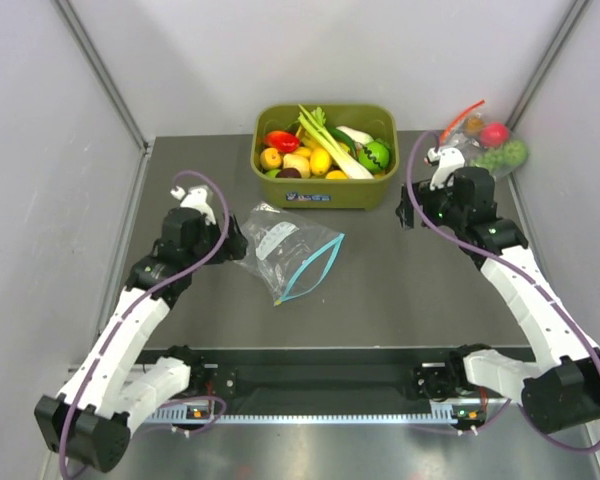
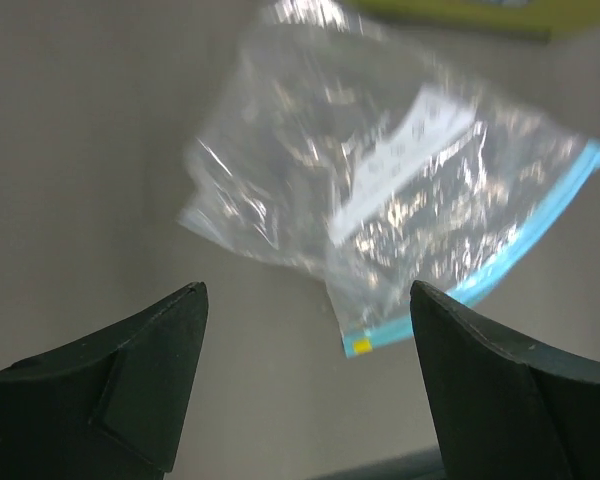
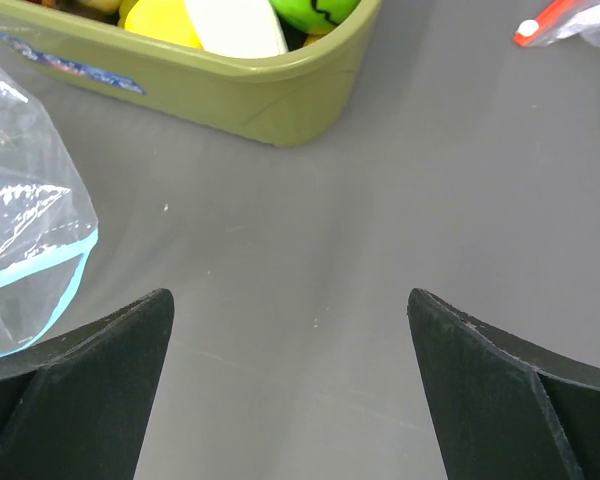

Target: Open the zip-top bag and remove the fake food

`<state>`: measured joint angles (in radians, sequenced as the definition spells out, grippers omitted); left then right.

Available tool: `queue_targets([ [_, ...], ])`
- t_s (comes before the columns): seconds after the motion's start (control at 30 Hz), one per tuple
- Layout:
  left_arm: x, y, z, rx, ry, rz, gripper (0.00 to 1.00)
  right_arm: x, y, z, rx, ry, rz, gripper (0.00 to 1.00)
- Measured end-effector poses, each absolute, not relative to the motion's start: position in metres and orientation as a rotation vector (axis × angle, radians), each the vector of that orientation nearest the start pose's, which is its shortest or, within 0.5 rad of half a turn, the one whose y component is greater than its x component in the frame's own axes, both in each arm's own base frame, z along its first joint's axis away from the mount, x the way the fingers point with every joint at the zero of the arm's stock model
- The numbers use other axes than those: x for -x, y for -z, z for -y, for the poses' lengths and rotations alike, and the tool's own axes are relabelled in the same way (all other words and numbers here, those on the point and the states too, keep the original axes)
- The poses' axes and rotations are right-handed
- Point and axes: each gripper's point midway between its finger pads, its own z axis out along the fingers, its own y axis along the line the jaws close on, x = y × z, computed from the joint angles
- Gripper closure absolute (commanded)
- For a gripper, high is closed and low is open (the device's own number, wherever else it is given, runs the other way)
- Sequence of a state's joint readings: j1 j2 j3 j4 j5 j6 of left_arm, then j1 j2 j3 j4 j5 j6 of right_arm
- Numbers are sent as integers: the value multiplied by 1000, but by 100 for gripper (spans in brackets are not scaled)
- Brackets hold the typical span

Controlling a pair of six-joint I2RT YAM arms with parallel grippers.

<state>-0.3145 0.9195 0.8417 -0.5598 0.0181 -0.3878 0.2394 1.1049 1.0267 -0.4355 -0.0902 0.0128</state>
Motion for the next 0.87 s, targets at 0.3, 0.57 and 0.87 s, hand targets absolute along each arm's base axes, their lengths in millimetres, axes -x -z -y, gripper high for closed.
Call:
queue_targets([
  [0.3, -297, -272, 56, 212, 120, -1974, 7, -322, -263, -83, 219, -194, -1972, 0],
  [0.57, -310, -276, 46, 198, 13, -1975, 5, -313, -274, -64, 135, -125, -1914, 0],
  [0.87, -312, -278, 43, 162, -20, -1967, 3, -311, -277, -51, 86, -79, -1900, 0],
])
